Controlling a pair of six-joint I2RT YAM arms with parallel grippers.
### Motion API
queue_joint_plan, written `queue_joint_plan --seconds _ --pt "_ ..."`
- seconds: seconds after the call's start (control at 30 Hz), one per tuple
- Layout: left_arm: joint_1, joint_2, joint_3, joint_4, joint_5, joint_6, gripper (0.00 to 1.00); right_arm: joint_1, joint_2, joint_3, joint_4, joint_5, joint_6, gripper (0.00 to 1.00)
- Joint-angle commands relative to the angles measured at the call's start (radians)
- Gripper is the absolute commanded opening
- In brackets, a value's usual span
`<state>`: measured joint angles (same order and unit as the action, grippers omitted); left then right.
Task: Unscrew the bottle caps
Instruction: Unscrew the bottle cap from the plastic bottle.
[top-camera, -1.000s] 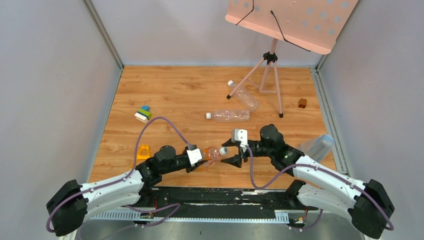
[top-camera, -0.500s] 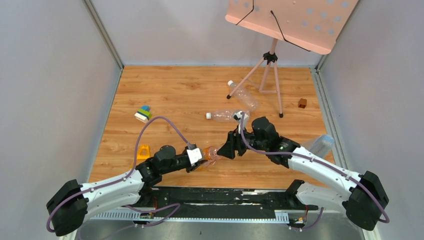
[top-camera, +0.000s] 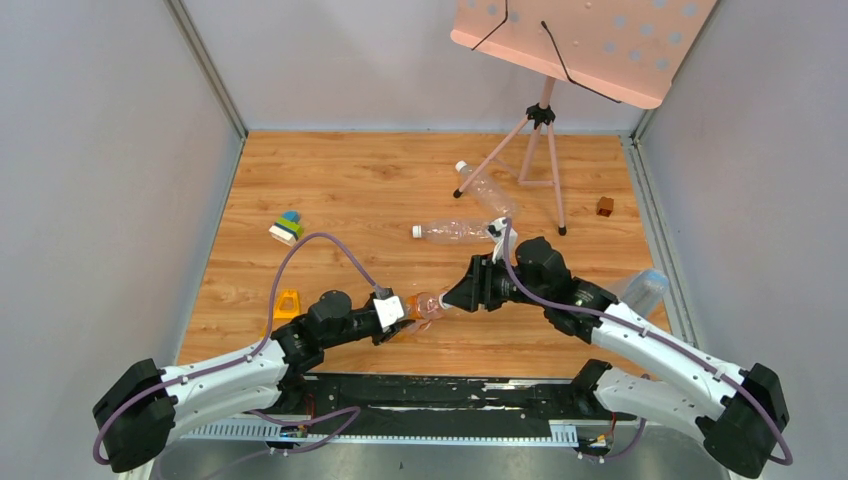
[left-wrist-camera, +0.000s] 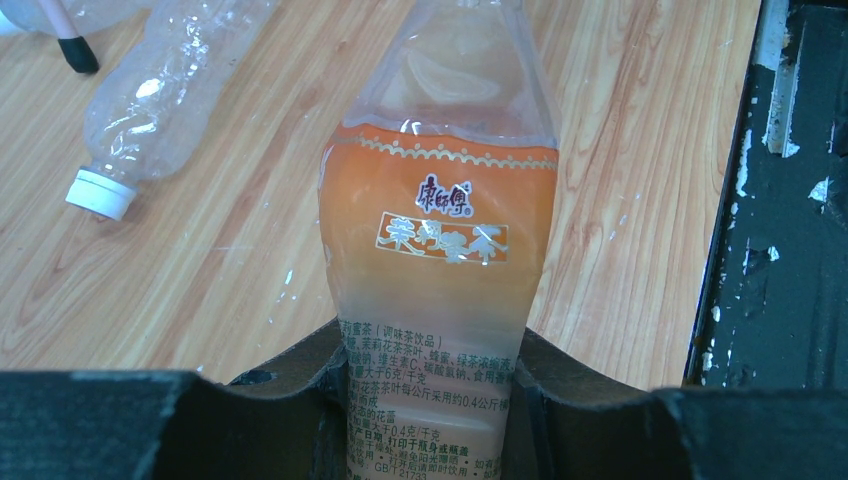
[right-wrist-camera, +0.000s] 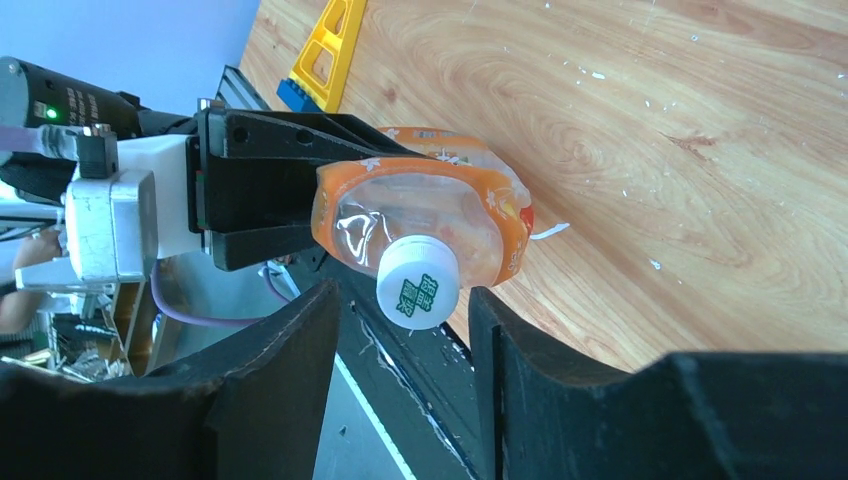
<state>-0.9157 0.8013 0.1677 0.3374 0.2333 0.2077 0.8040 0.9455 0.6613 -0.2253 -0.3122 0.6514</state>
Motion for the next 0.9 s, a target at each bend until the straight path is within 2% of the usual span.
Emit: queue_joint_plan --seconds 0.0,0.23,0.3,0.4,0.47,0.53,0.6,0.67,0.77,0.87 --pt "-0.002 0.012 0.028 0.009 -0.009 -0.014 0.00 0.001 -0.009 0.023 0.012 0.022 0.058 0.50" --pt "-0.002 0.015 0.029 0.009 -0.007 -0.015 0.00 0.002 0.067 0.043 0.012 -0.047 0.064 0.52" --pt "-0.001 0.015 0.029 0.009 -0.007 -0.015 0.00 0.003 0.080 0.052 0.013 -0.049 0.062 0.48" --pt "-0.002 0.015 0.029 0.008 -0.008 -0.015 0.00 0.002 0.080 0.057 0.016 -0.032 0.054 0.34" --pt "-0.001 0.015 0.030 0.008 -0.009 -0.015 0.00 0.002 0.076 0.052 0.021 -0.016 0.041 0.31" --pt "-0.001 0.015 0.029 0.008 -0.009 -0.015 0.00 0.003 0.071 0.049 0.021 -0.014 0.020 0.34" --pt "-0.002 0.016 0.030 0.008 -0.007 -0.015 0.00 0.002 0.066 0.049 0.020 -0.015 0.012 0.47" --pt "-0.002 0.015 0.030 0.008 -0.007 -0.015 0.00 0.003 0.061 0.054 0.016 -0.011 0.009 0.54" --pt "-0.001 0.016 0.030 0.008 -0.008 -0.015 0.00 0.003 0.049 0.057 0.012 0.013 0.011 0.54" --pt "-0.001 0.015 0.030 0.008 -0.006 -0.014 0.00 0.003 0.042 0.055 0.013 0.023 0.016 0.46"
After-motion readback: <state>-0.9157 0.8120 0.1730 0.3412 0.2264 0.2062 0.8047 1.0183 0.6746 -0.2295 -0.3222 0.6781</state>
